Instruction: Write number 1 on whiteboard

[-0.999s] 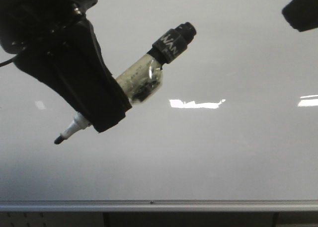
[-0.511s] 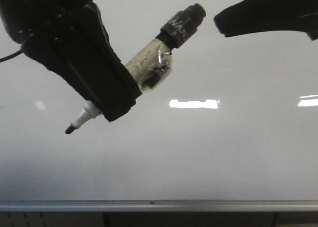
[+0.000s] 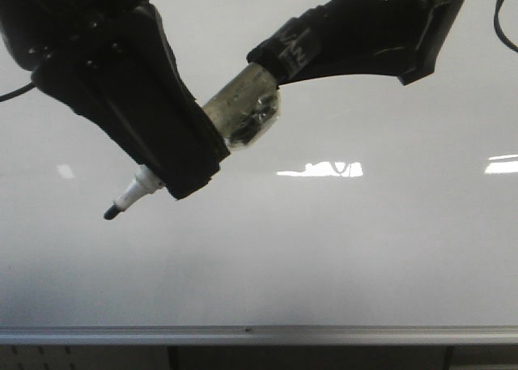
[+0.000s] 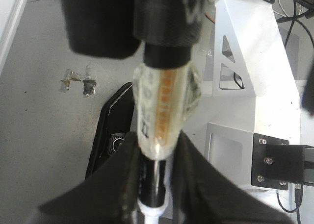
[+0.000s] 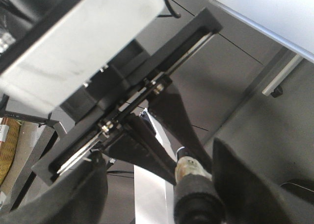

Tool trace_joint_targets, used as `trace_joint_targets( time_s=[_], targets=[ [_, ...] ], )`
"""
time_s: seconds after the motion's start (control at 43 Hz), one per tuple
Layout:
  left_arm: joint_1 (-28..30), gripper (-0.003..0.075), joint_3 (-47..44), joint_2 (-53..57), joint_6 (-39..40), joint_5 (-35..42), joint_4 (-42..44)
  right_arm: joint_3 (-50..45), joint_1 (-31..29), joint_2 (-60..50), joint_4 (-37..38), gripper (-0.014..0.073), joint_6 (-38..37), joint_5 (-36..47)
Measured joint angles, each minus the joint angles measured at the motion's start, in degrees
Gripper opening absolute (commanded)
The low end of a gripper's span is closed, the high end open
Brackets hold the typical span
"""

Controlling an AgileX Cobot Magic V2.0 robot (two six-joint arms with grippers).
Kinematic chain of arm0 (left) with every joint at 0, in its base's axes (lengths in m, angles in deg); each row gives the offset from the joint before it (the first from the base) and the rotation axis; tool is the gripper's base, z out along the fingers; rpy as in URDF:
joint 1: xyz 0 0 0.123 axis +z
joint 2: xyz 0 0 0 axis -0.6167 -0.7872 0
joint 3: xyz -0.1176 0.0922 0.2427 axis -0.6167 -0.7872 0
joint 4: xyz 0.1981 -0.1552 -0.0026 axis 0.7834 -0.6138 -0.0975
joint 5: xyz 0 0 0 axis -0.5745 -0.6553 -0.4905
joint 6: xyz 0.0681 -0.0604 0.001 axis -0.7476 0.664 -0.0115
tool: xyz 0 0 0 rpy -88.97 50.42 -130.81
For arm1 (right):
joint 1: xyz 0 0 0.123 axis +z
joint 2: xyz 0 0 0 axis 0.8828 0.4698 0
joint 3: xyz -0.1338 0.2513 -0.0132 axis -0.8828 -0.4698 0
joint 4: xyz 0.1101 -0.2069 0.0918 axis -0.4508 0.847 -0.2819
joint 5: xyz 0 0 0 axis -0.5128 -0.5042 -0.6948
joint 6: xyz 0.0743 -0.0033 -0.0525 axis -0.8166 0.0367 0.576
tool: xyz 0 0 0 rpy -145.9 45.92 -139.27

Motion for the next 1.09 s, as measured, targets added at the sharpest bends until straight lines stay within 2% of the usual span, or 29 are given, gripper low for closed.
trace_joint_targets(
  time_s=[0.07, 0.209, 0.418, 0.511, 0.604, 0.72, 0.743, 0.86, 0.929, 1.022, 1.092],
  targets=[
    [-0.1, -0.002, 0.0, 0.0, -0.1, -0.4, -0.1, 0.0, 0.0, 0.0, 0.1, 0.0478, 0.0, -0.6],
    [-0.2, -0.002, 0.0, 0.0, -0.4, -0.7, -0.1, 0.1, 0.0, 0.0, 1.1, 0.0398, 0.0, -1.1],
    [-0.2, -0.002, 0.0, 0.0, -0.4, -0.8, -0.1, 0.1, 0.0, 0.0, 4.0, 0.0377, -1.4, -1.5],
    [-0.2, -0.002, 0.0, 0.0, -0.4, -0.8, -0.1, 0.1, 0.0, 0.0, 4.6, 0.0272, -1.4, -1.5],
    [-0.2, -0.002, 0.2, 0.0, -0.4, -1.3, -0.1, 0.1, 0.0, 0.0, 5.3, 0.0106, -1.4, -1.3],
    [-0.2, -0.002, 0.2, 0.0, -0.4, -1.7, -0.2, 0.1, 0.0, 0.0, 5.8, -0.0058, -1.4, -1.0],
    [-0.2, -0.002, 0.2, 0.0, -0.4, -1.7, -0.2, 0.1, 0.0, 0.0, 5.8, -0.0078, -1.4, -1.0],
    [-0.2, -0.0012, 0.2, 0.0, -0.4, -1.7, -0.2, 0.1, 0.0, 0.0, 5.8, -0.006, -1.4, -1.0],
    [-0.2, 0.0043, 0.2, 0.0, -0.4, -1.7, -0.2, 0.1, 0.0, 0.0, 5.8, -0.006, -1.4, -0.8],
    [-0.2, 0.0202, 0.2, 0.0, -0.4, -1.5, -0.2, 0.1, 0.0, 0.0, 5.8, -0.006, -1.4, -0.5],
    [-0.2, 0.036, 0.2, 0.0, -0.4, -1.1, -0.2, 0.1, 0.0, 0.0, 5.8, -0.006, -1.4, 0.2]
  ],
)
